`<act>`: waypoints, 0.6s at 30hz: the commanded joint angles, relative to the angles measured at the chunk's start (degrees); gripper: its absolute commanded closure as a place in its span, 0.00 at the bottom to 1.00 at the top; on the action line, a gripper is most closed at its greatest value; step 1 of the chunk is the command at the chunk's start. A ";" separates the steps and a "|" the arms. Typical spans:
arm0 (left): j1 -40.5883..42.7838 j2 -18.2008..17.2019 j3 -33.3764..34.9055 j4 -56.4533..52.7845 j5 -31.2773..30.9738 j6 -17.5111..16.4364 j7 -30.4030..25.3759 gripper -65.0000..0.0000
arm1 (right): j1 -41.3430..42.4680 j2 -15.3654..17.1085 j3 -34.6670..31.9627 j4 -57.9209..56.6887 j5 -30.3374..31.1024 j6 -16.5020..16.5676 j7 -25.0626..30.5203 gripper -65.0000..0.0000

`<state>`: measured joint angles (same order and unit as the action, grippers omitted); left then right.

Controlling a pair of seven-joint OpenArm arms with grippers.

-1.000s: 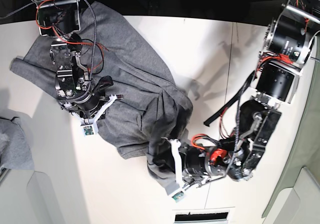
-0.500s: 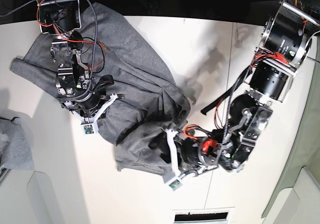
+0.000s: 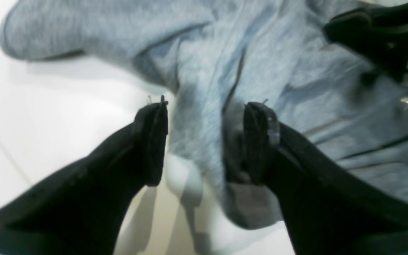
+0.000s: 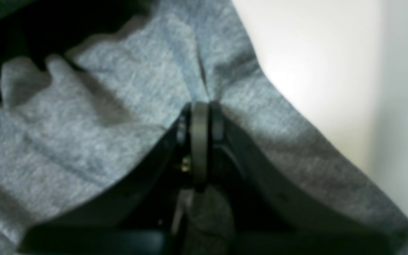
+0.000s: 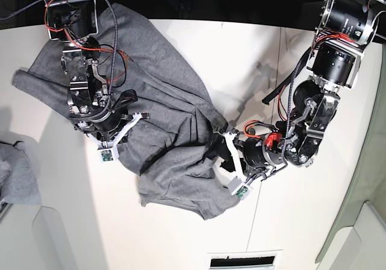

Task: Layout the t-shirt on the table in an organized manner, then fold the t-shirt properly
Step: 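Reach the left gripper into the shirt middle and pinch a fold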

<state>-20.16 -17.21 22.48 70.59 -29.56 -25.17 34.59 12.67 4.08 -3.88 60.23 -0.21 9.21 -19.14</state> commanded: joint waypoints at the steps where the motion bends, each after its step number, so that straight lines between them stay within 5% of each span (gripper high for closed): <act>1: -1.57 0.44 -0.44 0.57 1.31 1.44 -2.34 0.44 | -0.17 -0.13 -0.09 -0.17 -0.20 0.70 -3.21 1.00; 10: -1.75 5.79 -0.44 -7.26 7.39 4.00 -5.95 0.46 | -0.83 -0.13 -0.09 -0.17 -0.22 1.97 -3.19 1.00; 12: -1.90 5.77 -0.44 -7.17 7.34 3.96 -5.88 0.59 | -1.11 -0.11 -0.09 -0.17 -0.20 1.99 -3.17 1.00; 15: -2.43 5.44 -0.44 -6.38 7.37 3.96 -4.44 0.97 | -1.36 -0.11 -0.09 -0.17 -0.22 1.95 -3.10 1.00; 18: -2.67 3.28 -0.44 -2.38 6.21 3.96 -0.55 1.00 | -1.73 -0.09 -0.09 -0.17 -0.50 2.12 -2.03 1.00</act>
<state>-20.93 -13.45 22.46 67.07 -23.11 -21.17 35.48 11.22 4.08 -3.86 60.23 -0.01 10.72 -17.72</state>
